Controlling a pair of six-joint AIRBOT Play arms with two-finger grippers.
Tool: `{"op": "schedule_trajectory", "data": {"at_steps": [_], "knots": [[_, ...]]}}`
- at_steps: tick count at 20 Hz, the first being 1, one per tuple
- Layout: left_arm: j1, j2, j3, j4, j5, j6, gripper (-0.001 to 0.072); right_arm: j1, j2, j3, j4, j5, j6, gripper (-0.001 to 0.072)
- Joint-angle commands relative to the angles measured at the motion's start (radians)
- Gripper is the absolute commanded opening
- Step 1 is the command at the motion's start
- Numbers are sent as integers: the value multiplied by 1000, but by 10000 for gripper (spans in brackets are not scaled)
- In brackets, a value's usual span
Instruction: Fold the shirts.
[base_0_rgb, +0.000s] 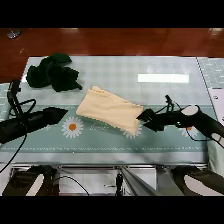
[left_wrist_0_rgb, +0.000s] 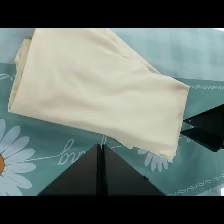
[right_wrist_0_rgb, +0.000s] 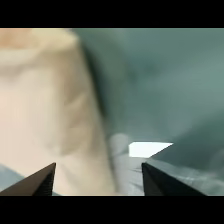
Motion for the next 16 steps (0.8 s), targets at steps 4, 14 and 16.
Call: {"op": "schedule_trajectory", "data": {"at_steps": [4, 14, 16], "knots": [[0, -3, 0, 0, 5, 0, 24, 168, -216, 270, 72, 39, -123, 21], [0, -3, 0, 1, 6, 1, 24, 164, -136, 1249, -673, 495, 159, 20], [0, -3, 0, 0, 4, 1, 24, 110, -136, 1418, -770, 579, 208, 21]]}}
